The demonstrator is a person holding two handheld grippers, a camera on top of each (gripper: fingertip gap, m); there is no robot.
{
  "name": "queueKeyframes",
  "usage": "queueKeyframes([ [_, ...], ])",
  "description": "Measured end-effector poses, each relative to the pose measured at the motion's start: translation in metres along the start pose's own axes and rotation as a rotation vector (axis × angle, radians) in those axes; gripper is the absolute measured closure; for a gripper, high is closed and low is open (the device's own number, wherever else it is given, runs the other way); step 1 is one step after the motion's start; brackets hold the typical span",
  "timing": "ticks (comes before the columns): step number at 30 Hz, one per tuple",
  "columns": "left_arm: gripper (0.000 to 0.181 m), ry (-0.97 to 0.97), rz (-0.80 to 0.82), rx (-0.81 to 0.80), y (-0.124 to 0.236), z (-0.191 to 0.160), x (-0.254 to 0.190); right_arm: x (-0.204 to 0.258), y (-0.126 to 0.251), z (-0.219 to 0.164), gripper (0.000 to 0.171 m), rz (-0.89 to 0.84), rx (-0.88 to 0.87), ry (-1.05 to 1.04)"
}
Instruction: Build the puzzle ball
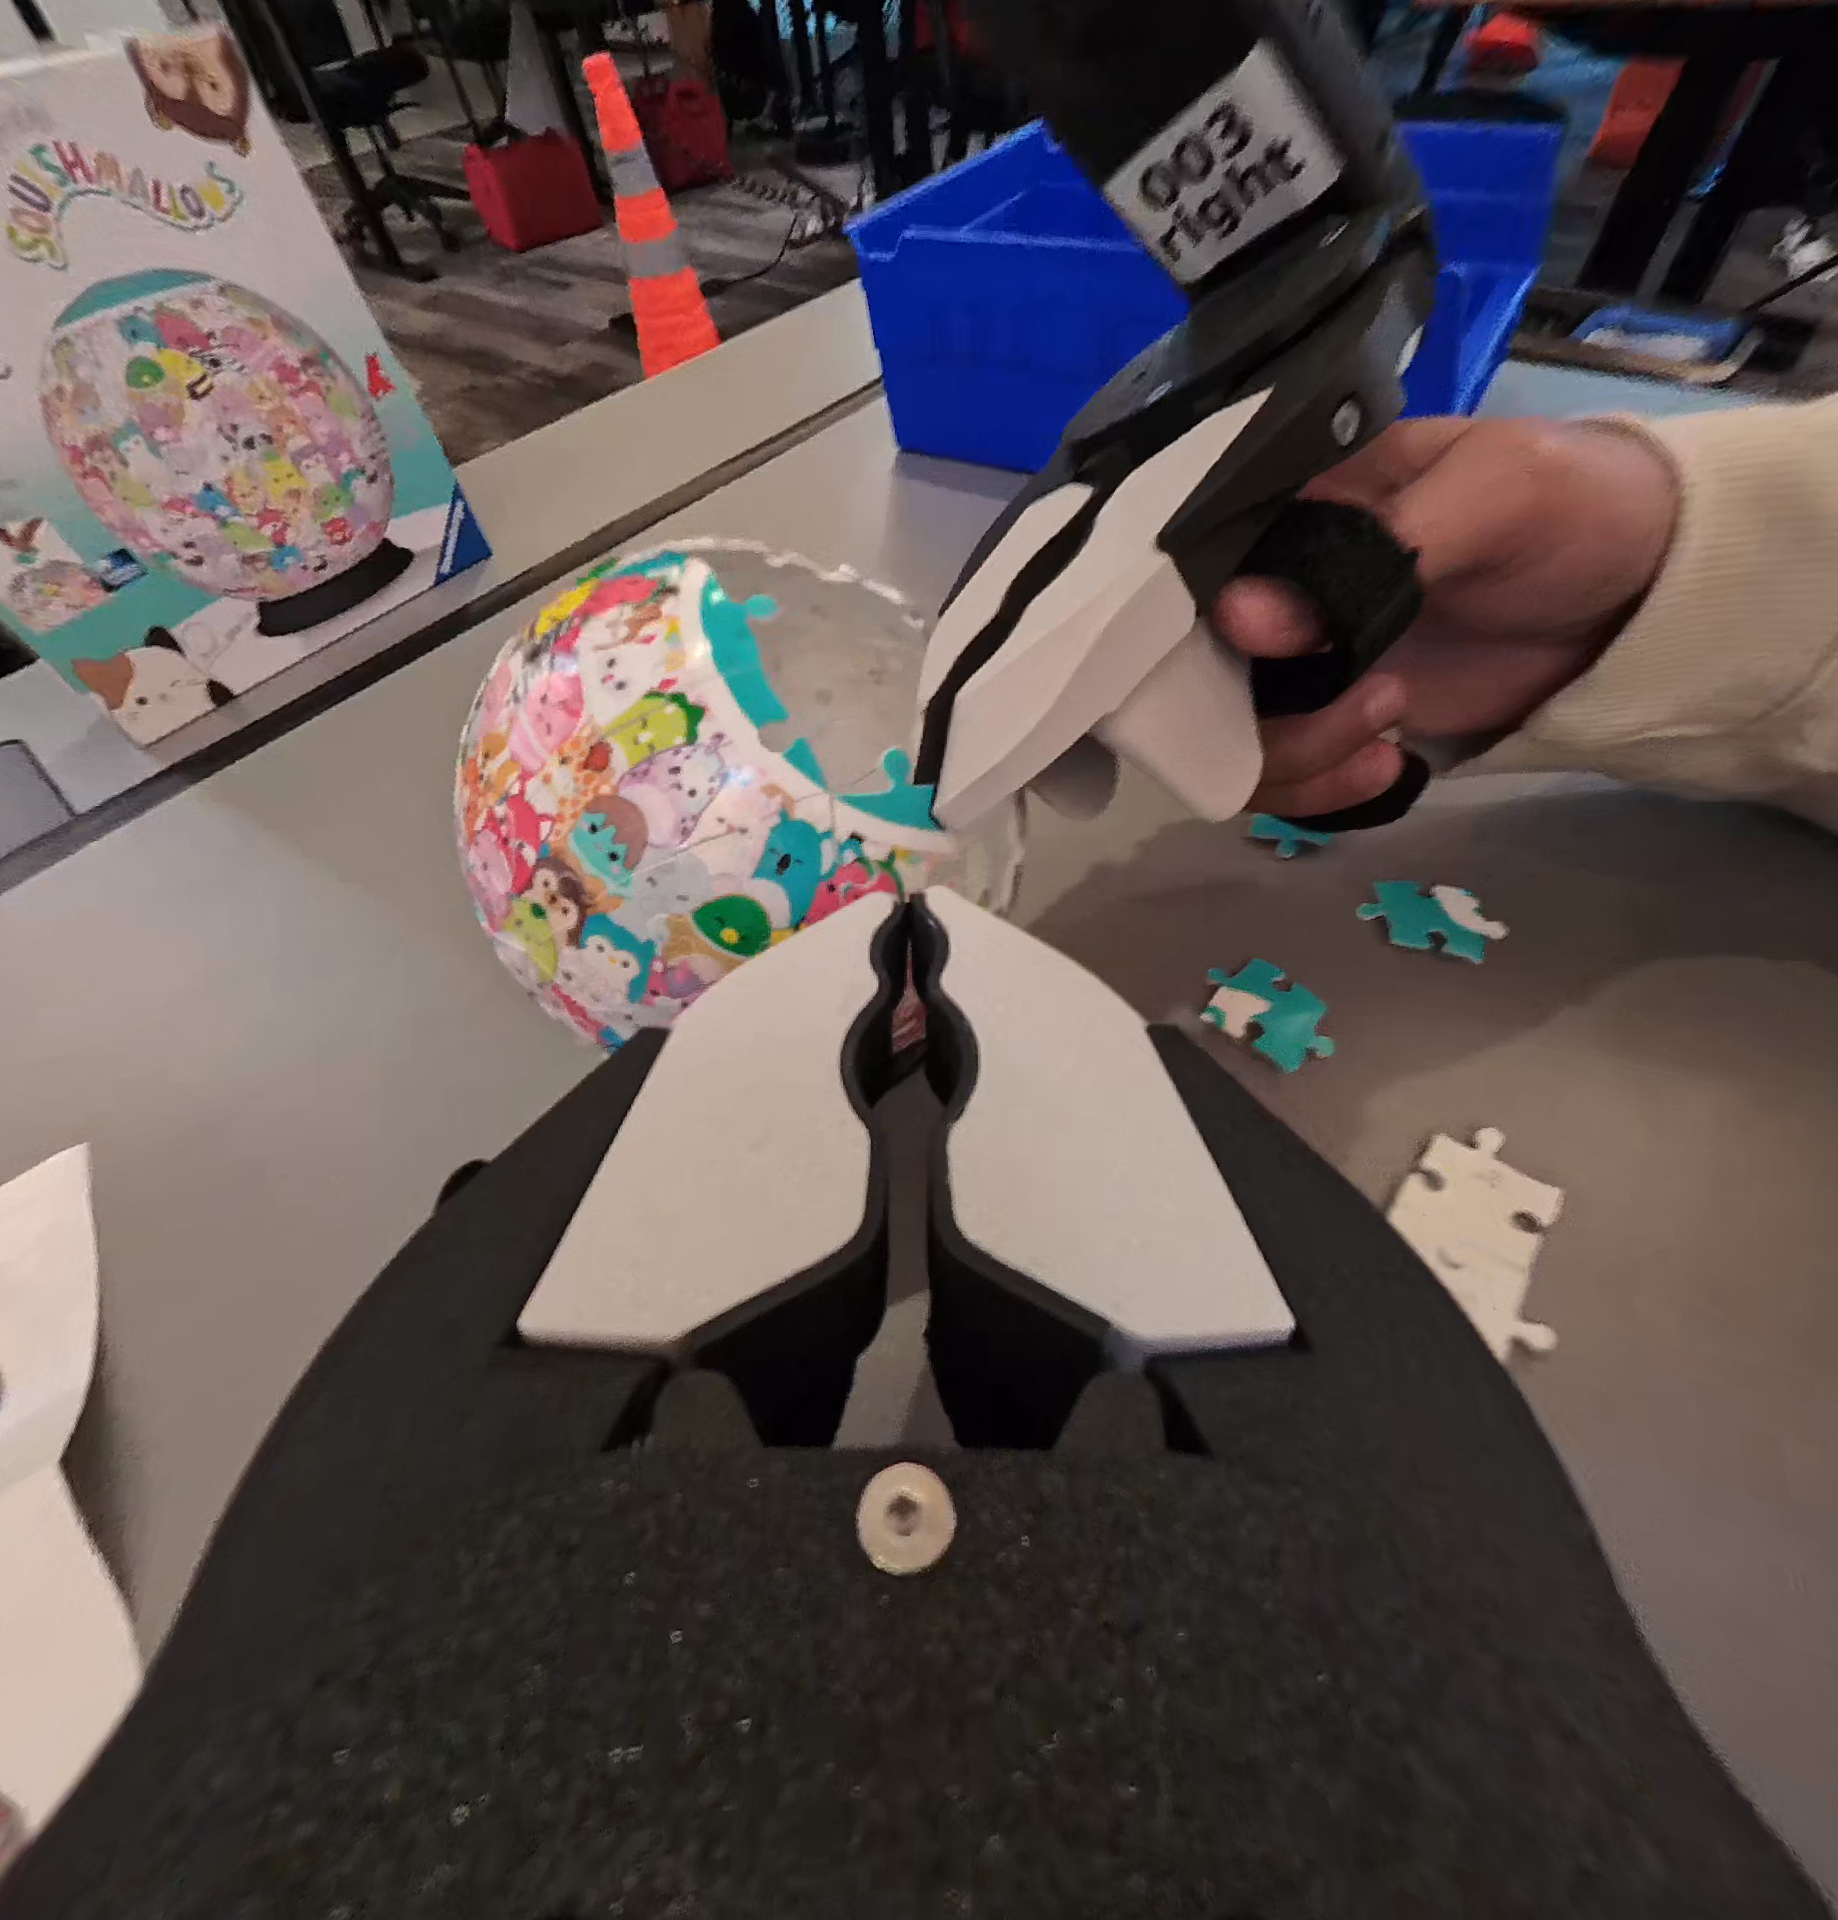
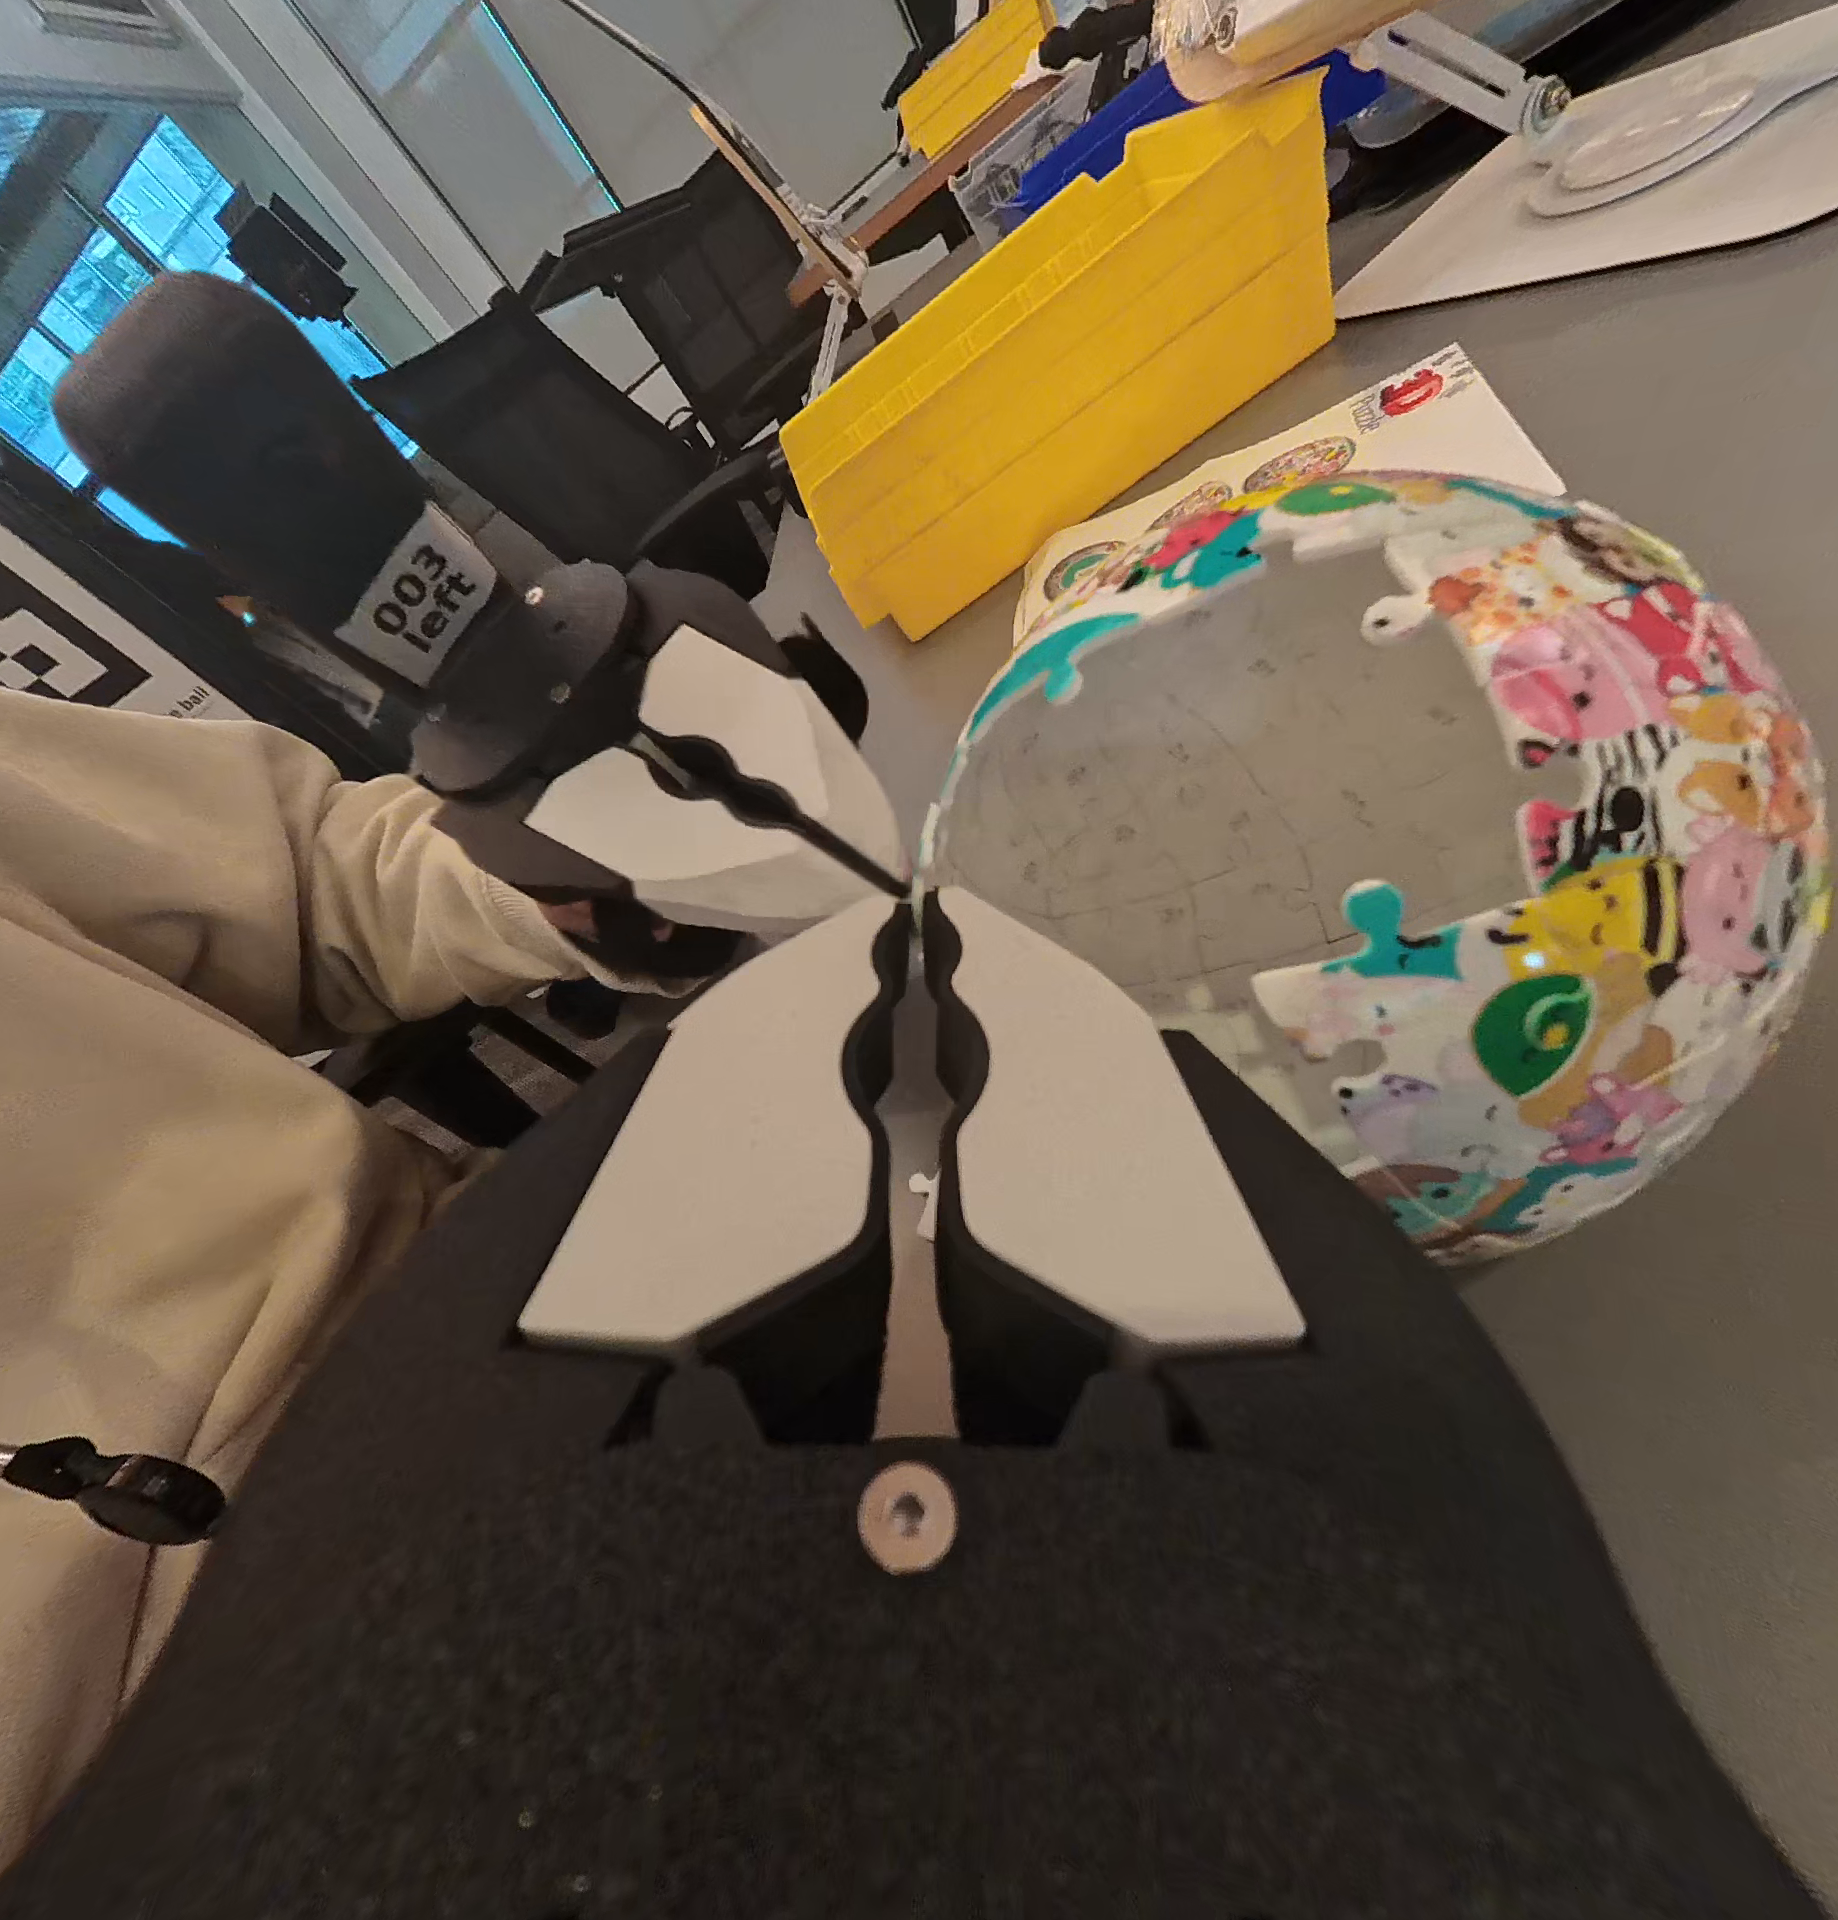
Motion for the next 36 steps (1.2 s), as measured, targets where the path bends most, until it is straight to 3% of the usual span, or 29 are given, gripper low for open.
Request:
queueKeyframes([
  [31, 0.181, -0.113, 0.029, 0.017, -0.014, -0.004, -0.009, -0.007, 0.001, -0.002, 0.167, -0.060, 0.015, 0.014],
  [36, 0.181, -0.078, 0.021, 0.028, -0.011, -0.007, -0.007, -0.005, 0.001, -0.004, 0.159, -0.054, 0.032, 0.016],
])
Point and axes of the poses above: each gripper's, where its closed fingertips meet, y back along the fingers, z out of its top, x = y × z across the jaws, the point moved 4 cm from there along y, back along the fingers, and after that the axes turned 12 degrees about y, right-handed, at the moved point
